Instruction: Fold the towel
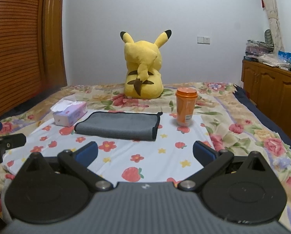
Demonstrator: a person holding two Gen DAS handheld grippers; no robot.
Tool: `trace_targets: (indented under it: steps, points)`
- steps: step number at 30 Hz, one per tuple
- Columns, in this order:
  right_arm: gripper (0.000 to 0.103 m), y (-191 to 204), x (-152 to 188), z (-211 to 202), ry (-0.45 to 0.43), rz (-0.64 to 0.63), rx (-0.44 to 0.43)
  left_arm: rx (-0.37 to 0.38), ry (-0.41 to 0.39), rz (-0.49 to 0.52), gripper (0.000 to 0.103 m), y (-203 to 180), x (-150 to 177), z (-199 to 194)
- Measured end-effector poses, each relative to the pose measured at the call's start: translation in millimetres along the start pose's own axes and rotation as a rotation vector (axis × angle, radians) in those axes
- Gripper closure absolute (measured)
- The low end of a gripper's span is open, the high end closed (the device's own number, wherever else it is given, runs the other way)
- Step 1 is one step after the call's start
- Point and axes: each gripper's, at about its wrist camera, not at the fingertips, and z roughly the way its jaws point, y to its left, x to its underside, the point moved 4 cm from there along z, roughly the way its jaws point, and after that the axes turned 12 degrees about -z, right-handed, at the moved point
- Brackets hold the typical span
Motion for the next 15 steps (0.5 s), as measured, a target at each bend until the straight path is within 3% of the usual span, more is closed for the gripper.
trace_targets:
  steps: [15]
  points:
    - [0.0, -5.8, -4.7, -11.9, -0.073, 0.011, 0.037, 0.0, -0.051, -0.01, 0.0, 2.7, -6.3, -6.7]
